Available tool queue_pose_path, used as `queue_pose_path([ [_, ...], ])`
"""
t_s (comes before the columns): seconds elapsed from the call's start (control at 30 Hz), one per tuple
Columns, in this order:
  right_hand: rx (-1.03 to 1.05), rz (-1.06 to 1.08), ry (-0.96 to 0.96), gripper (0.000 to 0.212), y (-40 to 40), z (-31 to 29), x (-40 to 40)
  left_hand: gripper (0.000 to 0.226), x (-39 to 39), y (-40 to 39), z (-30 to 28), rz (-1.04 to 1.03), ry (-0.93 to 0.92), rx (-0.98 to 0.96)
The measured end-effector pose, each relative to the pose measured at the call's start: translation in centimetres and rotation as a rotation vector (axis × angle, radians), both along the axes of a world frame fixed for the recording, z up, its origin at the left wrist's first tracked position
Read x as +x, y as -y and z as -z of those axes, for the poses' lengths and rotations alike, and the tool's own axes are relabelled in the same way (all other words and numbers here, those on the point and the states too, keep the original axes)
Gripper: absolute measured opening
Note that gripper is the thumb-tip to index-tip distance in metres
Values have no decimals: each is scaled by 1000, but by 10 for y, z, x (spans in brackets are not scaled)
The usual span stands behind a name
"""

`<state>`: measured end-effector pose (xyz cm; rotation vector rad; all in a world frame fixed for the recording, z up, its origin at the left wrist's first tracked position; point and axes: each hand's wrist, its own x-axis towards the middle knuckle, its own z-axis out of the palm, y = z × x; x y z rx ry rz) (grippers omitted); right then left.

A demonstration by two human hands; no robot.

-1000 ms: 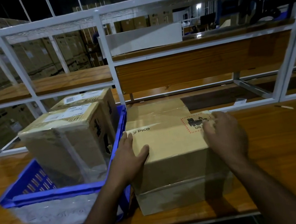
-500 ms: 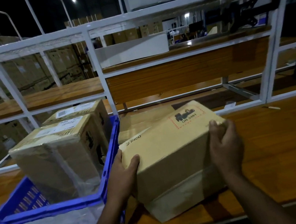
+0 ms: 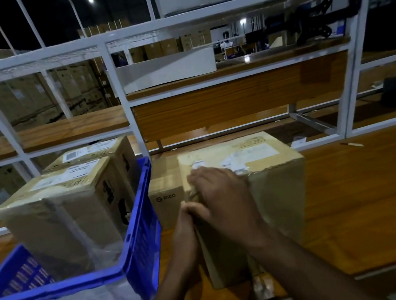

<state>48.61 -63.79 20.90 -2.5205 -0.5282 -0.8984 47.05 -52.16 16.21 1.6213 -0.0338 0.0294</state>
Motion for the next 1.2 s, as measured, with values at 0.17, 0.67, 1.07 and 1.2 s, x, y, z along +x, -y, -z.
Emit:
queue_pose_path([
  [0.17, 134, -44, 15, 43, 20, -7, 1, 55, 9, -8, -20, -138, 422, 211],
  [0.67, 177, 212, 158, 48, 94, 20, 20, 24, 43, 14, -13, -353, 1030, 640],
  [1.07, 162, 203, 213, 46, 102, 28, 23, 25, 48, 18, -6, -424, 1045, 591],
  [1.2, 368, 267, 179, 73, 111, 56, 12, 48, 30, 15, 19, -385, 919, 469],
])
